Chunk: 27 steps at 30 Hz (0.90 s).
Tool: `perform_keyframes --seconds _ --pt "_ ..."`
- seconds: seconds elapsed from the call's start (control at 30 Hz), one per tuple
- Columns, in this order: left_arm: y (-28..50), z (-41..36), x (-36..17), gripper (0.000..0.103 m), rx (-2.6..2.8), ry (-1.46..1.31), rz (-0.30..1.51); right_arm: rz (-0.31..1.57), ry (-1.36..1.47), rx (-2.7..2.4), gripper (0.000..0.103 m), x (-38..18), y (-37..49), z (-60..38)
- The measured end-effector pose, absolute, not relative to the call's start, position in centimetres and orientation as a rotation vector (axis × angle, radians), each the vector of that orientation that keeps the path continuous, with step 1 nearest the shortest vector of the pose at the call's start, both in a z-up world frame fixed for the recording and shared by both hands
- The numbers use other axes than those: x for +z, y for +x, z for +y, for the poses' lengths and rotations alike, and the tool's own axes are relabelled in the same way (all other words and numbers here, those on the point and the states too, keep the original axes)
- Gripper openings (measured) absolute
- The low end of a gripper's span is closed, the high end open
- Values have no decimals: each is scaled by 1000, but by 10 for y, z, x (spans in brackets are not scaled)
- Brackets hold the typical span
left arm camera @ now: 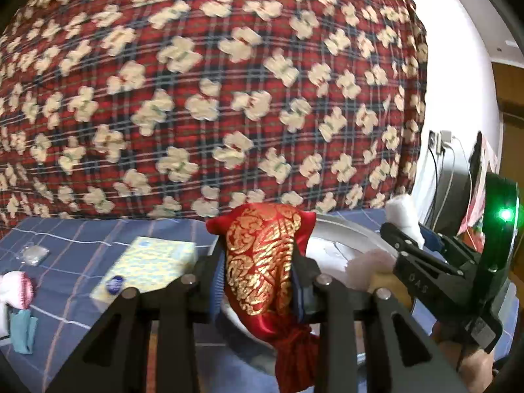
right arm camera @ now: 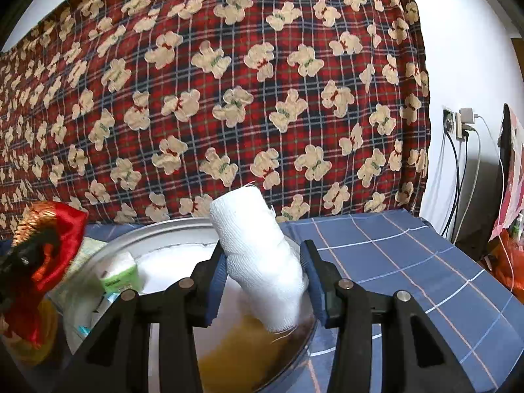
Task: Organize soft objects
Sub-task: 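Lift and carry the red pouch and white roll with both tools over the tin, then open both tools dropping the red pouch and white roll into the tin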
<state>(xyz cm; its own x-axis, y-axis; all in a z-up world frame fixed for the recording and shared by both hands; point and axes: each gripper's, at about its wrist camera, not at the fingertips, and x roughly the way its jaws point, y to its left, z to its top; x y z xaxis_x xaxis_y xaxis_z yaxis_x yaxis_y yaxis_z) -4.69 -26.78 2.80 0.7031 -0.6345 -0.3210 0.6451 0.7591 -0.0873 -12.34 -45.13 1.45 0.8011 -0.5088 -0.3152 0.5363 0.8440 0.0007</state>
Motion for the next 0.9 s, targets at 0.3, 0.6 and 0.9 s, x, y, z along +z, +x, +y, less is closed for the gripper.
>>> perform_keyframes --seconds 0.3,0.6,0.9 --pt "-39 -314 15 32 -738 88 414 387 104 -538 47 6 -109 -460" --pt "-32 -333 -1 32 -723 171 479 402 115 -522 48 3 -105 -461" --pt "-36 -336 -4 103 -686 218 451 362 223 -441 84 3 -110 -464"
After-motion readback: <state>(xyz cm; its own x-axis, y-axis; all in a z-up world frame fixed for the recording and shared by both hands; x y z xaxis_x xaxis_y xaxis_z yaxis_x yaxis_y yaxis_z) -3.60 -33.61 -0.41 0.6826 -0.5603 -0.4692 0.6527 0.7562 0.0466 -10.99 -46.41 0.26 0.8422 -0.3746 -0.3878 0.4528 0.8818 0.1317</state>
